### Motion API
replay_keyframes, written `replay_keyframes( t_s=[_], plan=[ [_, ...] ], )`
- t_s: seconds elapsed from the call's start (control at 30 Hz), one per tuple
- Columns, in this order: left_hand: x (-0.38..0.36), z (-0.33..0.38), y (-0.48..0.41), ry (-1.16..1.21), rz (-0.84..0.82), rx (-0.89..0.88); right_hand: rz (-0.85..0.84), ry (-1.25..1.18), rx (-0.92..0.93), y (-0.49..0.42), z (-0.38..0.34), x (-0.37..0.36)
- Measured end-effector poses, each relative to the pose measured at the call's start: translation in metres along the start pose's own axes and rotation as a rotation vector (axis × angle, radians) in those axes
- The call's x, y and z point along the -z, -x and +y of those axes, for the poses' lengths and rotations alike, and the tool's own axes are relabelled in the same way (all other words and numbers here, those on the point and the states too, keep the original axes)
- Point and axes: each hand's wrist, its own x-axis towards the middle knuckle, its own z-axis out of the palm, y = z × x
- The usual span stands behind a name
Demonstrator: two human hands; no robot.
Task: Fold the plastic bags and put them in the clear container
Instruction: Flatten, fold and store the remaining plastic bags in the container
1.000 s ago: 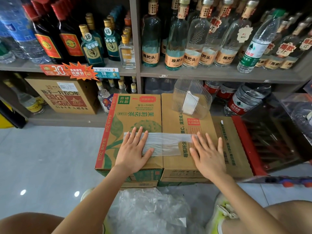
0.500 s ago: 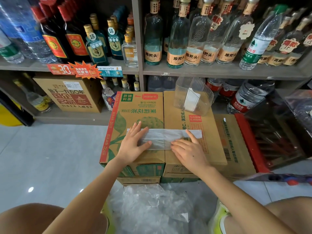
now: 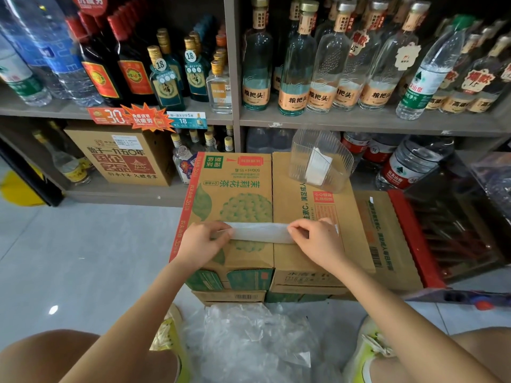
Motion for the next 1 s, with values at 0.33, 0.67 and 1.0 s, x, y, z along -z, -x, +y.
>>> replay_keyframes(
  t_s=[0.33,0.67,1.0],
  plan=[
    [-0.011,0.004,-0.014,0.071,0.115,0.229,0.038,0.016,-0.085,-0.024,0.009,-0.018],
    [-0.037,0.013,-0.008,-0.406,0.266,-0.223,0.128,0.012,-0.070,-0.024,0.010,-0.026],
    [-0.058,0.021,-0.016,-0.522,-0.137,-0.001,0.231,0.134,-0.091,-0.018,0.001,-0.020]
  ],
)
